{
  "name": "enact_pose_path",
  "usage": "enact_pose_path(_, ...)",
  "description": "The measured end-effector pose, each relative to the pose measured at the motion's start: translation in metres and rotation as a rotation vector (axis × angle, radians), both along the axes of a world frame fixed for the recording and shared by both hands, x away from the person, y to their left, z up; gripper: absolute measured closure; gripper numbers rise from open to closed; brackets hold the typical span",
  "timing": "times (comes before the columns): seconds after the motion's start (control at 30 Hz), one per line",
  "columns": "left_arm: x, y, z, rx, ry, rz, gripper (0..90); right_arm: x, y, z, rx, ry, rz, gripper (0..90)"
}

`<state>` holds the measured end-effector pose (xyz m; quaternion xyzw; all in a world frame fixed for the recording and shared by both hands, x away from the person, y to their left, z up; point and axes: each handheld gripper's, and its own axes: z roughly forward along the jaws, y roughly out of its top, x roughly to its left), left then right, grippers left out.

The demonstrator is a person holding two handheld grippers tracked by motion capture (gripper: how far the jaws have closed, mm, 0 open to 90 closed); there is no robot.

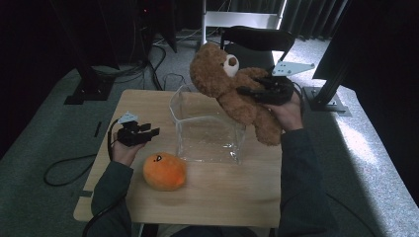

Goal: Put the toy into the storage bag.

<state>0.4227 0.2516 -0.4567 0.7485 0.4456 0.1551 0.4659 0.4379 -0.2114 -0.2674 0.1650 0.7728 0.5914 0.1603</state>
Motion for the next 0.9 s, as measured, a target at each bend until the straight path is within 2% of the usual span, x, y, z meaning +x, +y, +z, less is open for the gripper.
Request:
enact_pose_path(0.7,0.011,-0.012,0.009,0.0,-0.019,-0.021,47.9,0.023,0.025,-0.003,0.02,0.031,0.028,57.1)
enact_pose_path(0.9,0.013,-0.013,0.012,-0.007,-0.024,-0.02,48.0,0.029,0.03,-0.004,0.003,0.036,0.023,57.7)
